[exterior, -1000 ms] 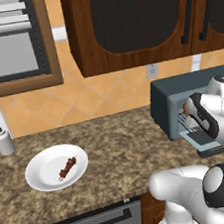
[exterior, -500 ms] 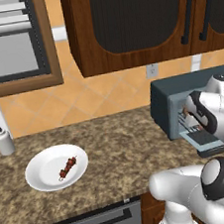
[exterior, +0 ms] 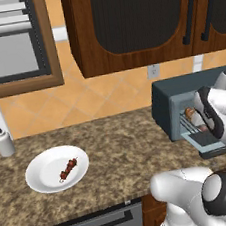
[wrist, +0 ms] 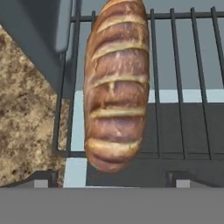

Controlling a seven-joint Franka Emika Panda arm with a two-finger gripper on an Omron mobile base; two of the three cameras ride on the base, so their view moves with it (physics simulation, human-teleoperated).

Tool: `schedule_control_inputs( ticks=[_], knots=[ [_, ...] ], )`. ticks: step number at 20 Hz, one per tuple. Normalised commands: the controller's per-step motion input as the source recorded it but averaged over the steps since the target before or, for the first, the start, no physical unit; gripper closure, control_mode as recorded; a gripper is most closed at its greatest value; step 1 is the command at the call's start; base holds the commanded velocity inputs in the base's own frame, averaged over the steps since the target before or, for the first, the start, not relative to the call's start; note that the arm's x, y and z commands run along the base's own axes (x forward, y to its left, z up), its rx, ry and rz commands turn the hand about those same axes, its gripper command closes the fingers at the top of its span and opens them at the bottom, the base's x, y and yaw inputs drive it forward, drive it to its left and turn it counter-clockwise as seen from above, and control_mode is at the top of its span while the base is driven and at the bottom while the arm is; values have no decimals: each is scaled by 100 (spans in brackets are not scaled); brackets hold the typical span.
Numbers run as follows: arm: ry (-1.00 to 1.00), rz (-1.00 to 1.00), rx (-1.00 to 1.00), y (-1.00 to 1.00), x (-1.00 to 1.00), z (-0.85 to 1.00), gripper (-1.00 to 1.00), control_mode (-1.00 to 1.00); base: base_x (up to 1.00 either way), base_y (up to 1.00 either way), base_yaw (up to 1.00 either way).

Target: Pick up the kebab skewer and baguette bread, and place them inside the toaster oven. Close the toaster oven door and start by setting the timer.

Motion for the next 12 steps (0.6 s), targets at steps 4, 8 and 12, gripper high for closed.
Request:
schedule_control_inputs(
  ticks=[4,8,12],
  knots=[
    [-3,-13,5,51,-100,36,-100,-100,0,0,0],
    [0,-15,2,100,-87,2,-100,-100,0,0,0],
    [0,-11,0,100,-53,0,-100,-100,0,0,0]
  ],
)
